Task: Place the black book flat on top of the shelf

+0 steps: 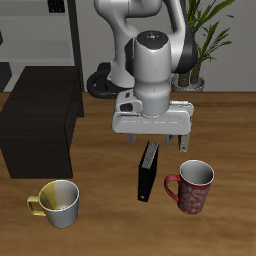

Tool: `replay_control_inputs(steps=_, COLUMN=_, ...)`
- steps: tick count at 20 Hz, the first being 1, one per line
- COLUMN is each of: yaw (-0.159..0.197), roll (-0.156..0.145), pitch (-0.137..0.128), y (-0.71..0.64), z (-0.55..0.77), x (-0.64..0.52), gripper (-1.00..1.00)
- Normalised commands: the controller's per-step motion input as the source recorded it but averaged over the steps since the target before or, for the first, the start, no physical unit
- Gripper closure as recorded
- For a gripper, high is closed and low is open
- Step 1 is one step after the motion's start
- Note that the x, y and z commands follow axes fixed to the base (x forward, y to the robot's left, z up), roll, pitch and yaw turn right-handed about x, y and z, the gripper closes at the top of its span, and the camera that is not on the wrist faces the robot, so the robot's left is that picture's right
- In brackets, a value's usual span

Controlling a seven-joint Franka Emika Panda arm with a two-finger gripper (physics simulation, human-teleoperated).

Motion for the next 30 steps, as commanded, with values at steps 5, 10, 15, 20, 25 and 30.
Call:
replay_control_inputs(steps=5, yaw=-0.003, roll=0.002, pitch=0.038, y=0.00, z=-0.30, x=0.04, gripper=-1.00)
replay_control_inputs(steps=10, yaw=-0.025, roll=-0.015, pitch=0.032, y=-0.08, z=-0.24, x=0.02, gripper=-1.00)
replay_control_inputs(steps=15, yaw=-0.015, roll=-0.025, pitch=0.033, y=-0.13, z=-0.23, x=0.08, gripper=-1.00)
replay_control_inputs(steps=20, yaw=0.003, roll=0.009, pitch=0.031, y=0.02, z=-0.16, x=0.01, gripper=-1.00)
replay_control_inputs(steps=25, yaw=0.010, roll=0.028, pitch=0.005, y=0.08, z=-0.06, x=-0.08, gripper=1.00)
replay_control_inputs(steps=30, yaw=-0.011, roll=-0.011, pitch=-0.013, y=-0.06, z=0.14, x=-0.03, gripper=1.00)
